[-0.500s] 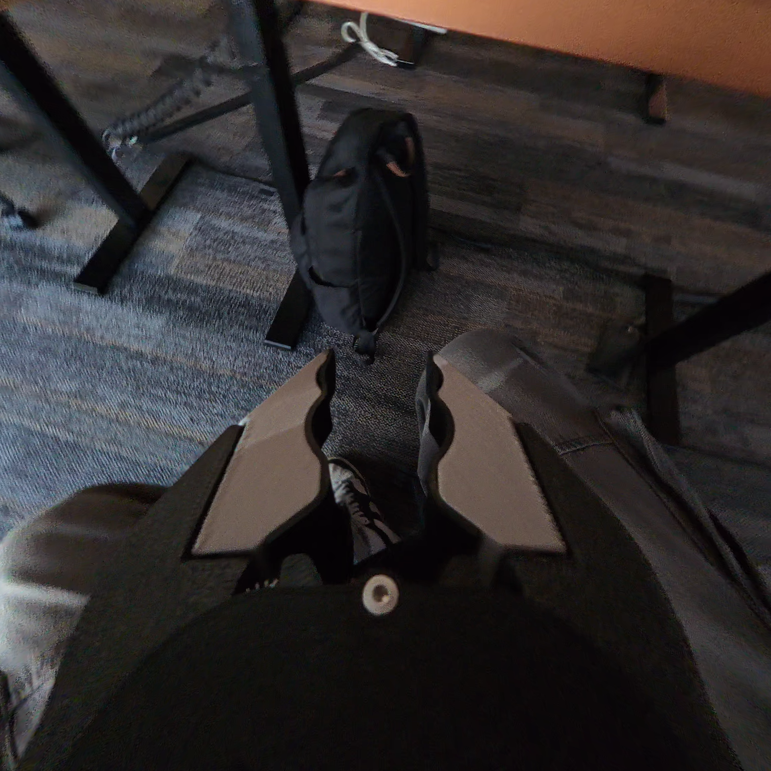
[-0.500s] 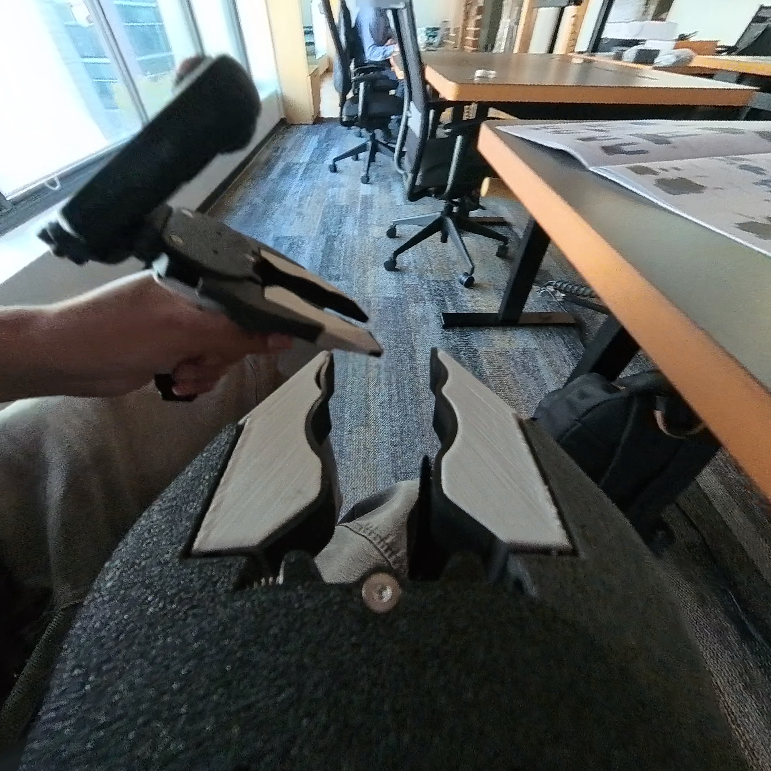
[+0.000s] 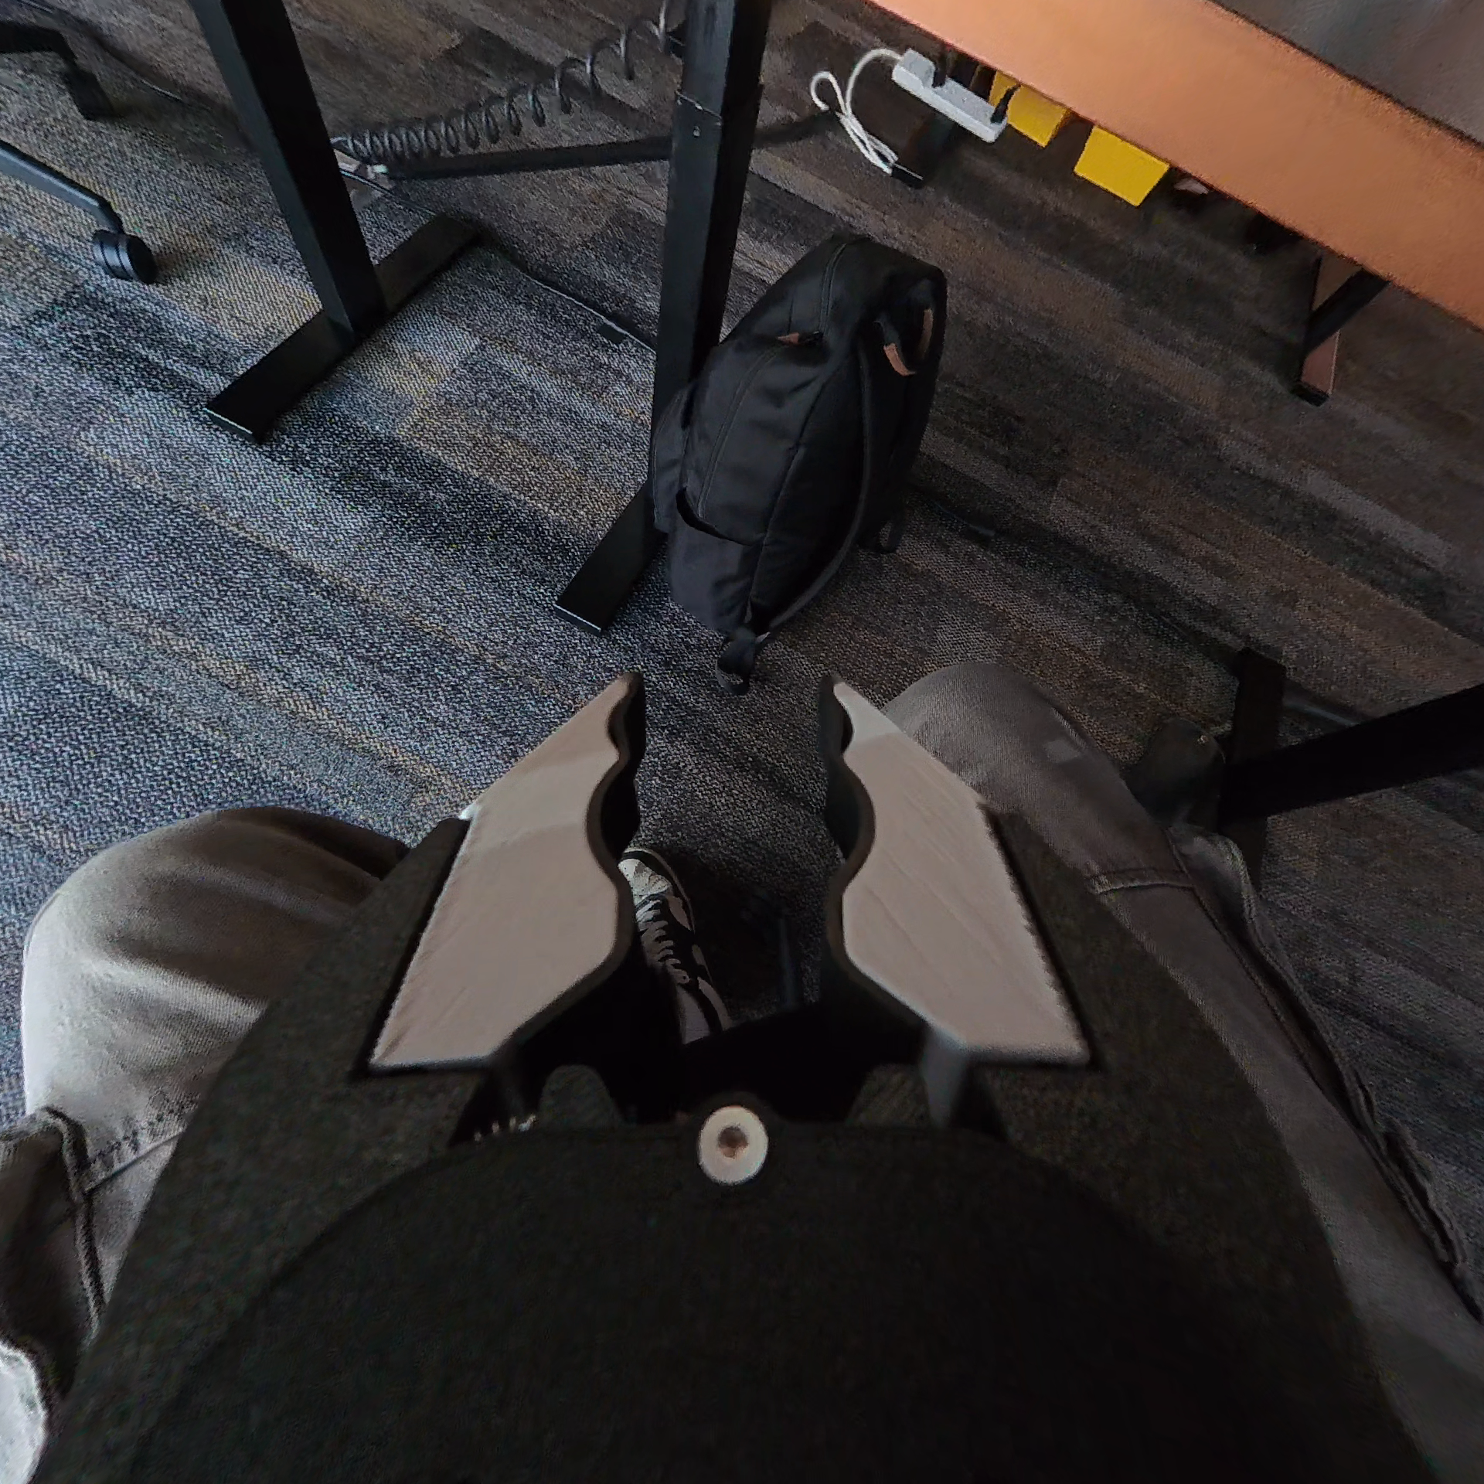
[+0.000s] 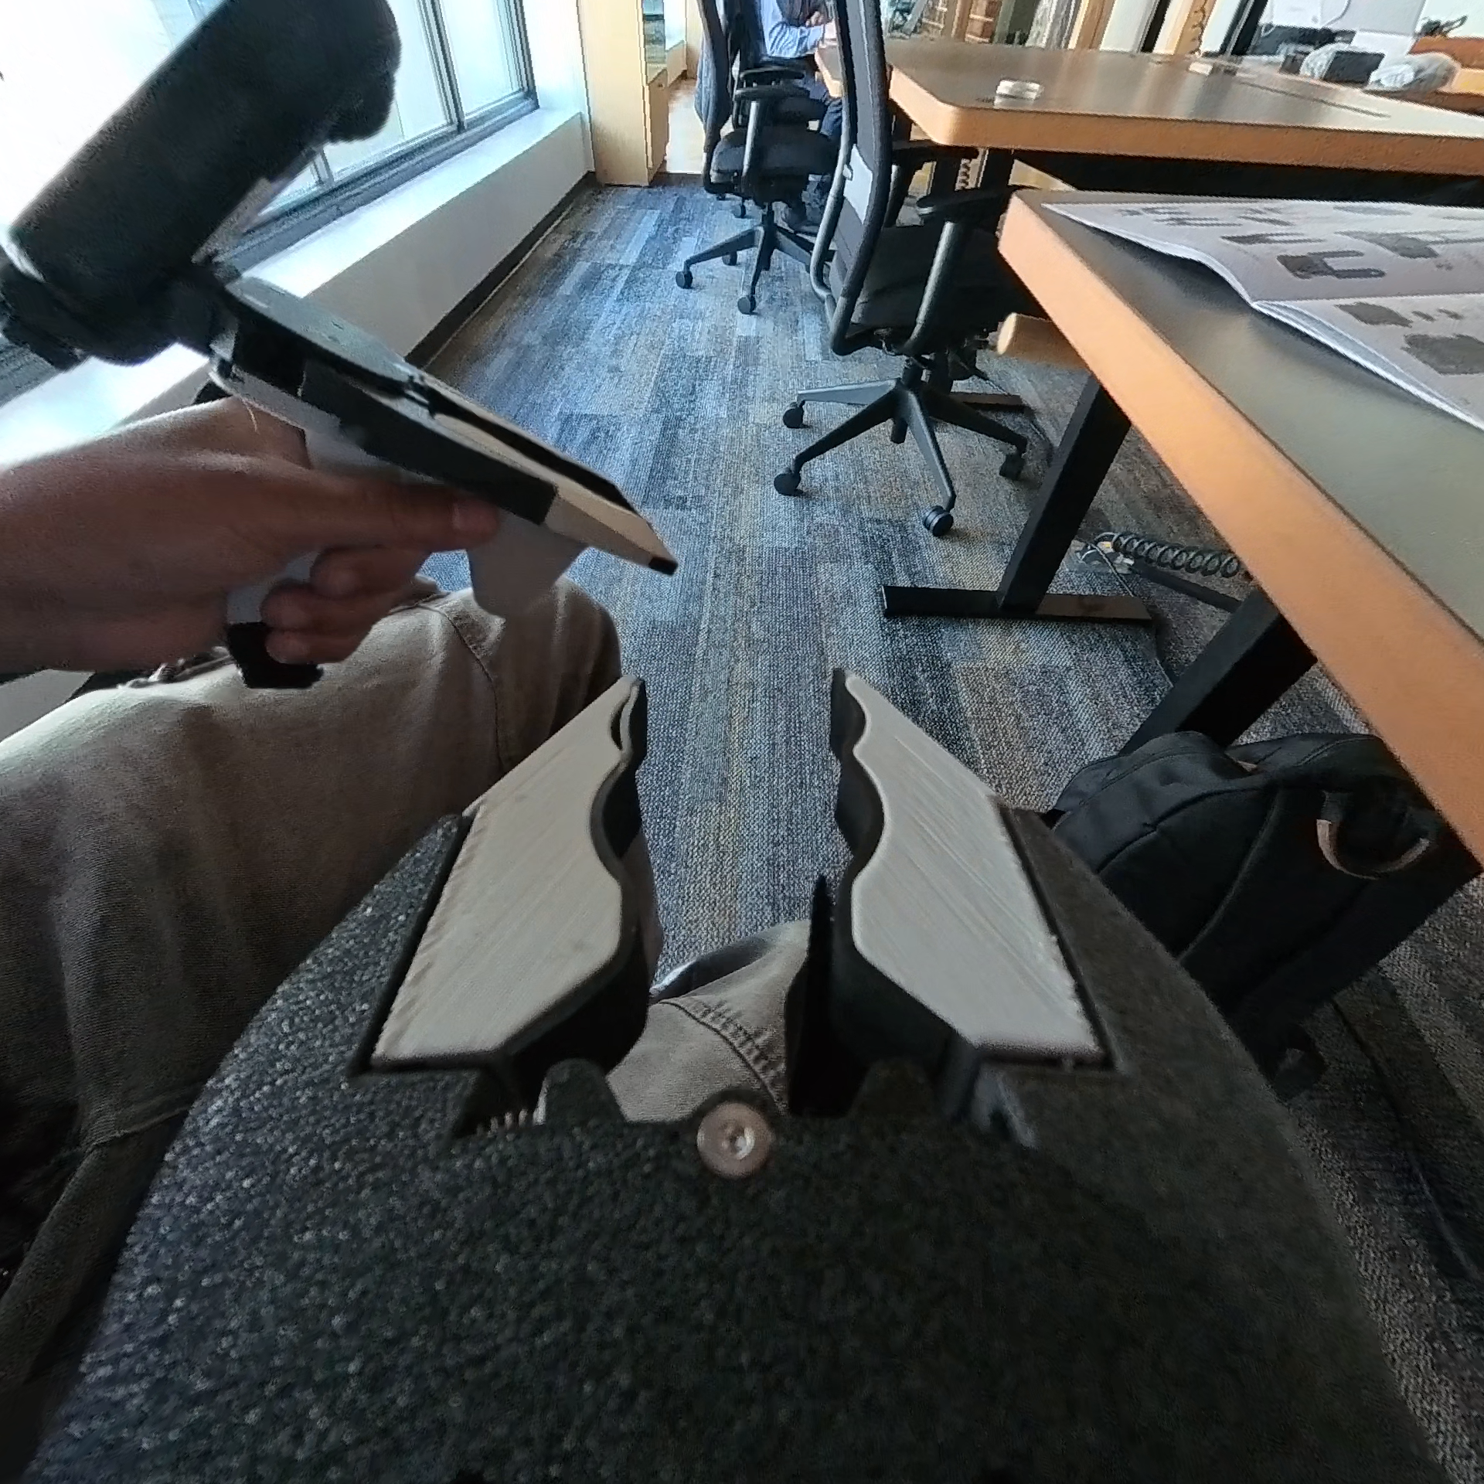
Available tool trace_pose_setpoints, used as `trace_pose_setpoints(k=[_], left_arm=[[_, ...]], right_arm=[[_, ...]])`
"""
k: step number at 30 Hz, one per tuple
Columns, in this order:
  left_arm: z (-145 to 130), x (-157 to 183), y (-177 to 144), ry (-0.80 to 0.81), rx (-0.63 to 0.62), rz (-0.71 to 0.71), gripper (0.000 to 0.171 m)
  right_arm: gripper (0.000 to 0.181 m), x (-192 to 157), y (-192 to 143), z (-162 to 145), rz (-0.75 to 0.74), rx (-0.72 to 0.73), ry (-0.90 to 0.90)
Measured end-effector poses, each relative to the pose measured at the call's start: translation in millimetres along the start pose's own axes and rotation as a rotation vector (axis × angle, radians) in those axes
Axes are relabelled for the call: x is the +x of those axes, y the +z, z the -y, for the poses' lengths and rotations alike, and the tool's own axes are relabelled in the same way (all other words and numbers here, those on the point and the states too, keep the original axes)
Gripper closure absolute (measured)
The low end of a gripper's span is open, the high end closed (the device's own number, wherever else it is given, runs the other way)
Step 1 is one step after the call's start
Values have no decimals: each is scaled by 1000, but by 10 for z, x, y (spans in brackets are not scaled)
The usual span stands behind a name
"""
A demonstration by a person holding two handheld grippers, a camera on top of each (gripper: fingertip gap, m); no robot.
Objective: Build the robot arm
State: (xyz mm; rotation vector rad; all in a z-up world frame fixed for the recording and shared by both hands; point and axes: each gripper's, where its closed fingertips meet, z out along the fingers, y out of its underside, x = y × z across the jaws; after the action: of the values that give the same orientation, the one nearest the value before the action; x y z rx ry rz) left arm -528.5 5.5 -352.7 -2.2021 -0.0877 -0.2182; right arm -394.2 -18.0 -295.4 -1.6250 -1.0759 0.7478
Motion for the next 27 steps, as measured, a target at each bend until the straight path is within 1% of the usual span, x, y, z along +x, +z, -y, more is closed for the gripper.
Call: trace_pose_setpoints(k=[3, 6, 9, 11, 12, 13, 14, 16, 18, 20, 22, 24, 27], left_arm=[[-51, 92, 37, 28, -13, -18, 130], [-104, 154, 9, 74, -27, -32, 130], [-101, 156, -116, 164, -5, -35, 130], [-62, 88, -209, 241, 41, -20, 130], [-37, 25, -244, 262, 69, -8, 129], [-13, -70, -270, 235, 97, -3, 129], [28, -232, -295, 168, 128, 4, 129], [95, -700, -350, -13, 180, 19, 129], [58, -1163, -413, -147, 229, 19, 127], [-185, -1559, -414, -196, 200, 62, 126], [-499, -1754, -410, -263, 83, 64, 123], [-666, -1823, -462, -296, 40, 20, 123], [-1043, -2022, -603, -276, -74, 30, 123]], right_arm=[[135, 40, -63, -20, -19, 0, 14], [134, 83, -176, -64, -50, -9, 33], [134, 142, -431, -142, -108, -13, 57], [133, 198, -711, -286, -163, -28, 113], [131, 217, -890, -382, -195, -43, 140], [131, 255, -1101, -491, -246, -64, 146], [131, 321, -1349, -592, -320, -77, 149], [130, 482, -1924, -775, -491, -110, 173], [129, 597, -2573, -955, -673, -137, 206], [129, 596, -3203, -1266, -840, -209, 265], [128, 432, -3681, -1606, -946, -280, 348], [129, 181, -4021, -1903, -1017, -337, 418], [127, -270, -4381, -2244, -1070, -392, 529]])
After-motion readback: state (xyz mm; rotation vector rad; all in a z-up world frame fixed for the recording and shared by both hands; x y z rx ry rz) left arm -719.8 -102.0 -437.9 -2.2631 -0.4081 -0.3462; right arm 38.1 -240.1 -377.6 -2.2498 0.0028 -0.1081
